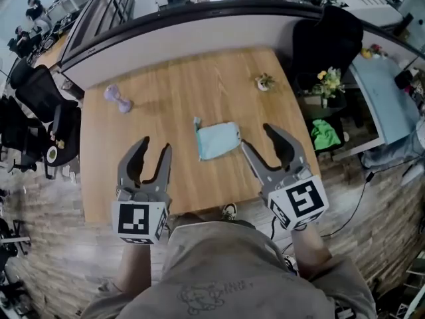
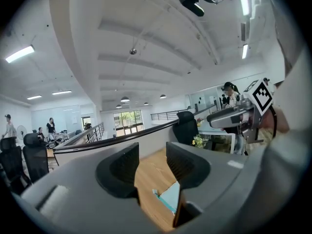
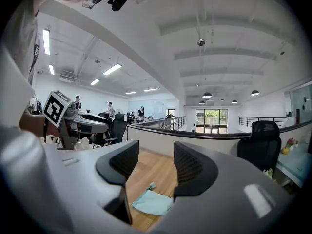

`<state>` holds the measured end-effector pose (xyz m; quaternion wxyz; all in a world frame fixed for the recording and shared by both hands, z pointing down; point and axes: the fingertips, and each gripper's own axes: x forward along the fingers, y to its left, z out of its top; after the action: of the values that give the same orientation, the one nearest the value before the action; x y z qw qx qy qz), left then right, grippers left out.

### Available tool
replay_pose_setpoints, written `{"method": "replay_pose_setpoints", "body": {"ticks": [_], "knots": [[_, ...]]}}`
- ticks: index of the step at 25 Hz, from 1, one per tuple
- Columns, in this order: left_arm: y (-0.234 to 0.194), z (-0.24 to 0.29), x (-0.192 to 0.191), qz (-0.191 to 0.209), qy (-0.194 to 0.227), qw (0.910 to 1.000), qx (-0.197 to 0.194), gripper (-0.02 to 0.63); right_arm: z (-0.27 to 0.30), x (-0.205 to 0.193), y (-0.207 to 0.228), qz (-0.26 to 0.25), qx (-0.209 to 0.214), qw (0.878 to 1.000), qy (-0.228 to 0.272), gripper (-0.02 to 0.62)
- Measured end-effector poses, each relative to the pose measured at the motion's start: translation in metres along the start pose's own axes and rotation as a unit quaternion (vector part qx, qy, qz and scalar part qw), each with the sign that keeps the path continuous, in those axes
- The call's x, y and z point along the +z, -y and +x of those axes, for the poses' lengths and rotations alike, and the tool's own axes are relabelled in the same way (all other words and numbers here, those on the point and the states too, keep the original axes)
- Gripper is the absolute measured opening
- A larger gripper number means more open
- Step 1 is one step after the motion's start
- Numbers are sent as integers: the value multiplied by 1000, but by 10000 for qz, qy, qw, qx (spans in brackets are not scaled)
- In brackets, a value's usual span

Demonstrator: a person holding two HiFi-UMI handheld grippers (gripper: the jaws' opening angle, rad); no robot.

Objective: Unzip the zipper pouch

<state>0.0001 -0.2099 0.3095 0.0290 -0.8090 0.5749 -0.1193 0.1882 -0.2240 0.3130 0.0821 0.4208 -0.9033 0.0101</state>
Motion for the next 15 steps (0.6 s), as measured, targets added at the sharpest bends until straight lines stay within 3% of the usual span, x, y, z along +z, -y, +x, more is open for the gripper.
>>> {"method": "replay_pose_setpoints", "body": {"ticks": [6, 15], "knots": [[-5, -7, -7, -13, -109, 9997, 233, 167, 7, -6, -3, -15, 221, 9997, -51, 213], [-24, -6, -18, -43, -233, 9997, 115, 166, 28, -12, -22, 105, 243, 9993, -250, 213]]}}
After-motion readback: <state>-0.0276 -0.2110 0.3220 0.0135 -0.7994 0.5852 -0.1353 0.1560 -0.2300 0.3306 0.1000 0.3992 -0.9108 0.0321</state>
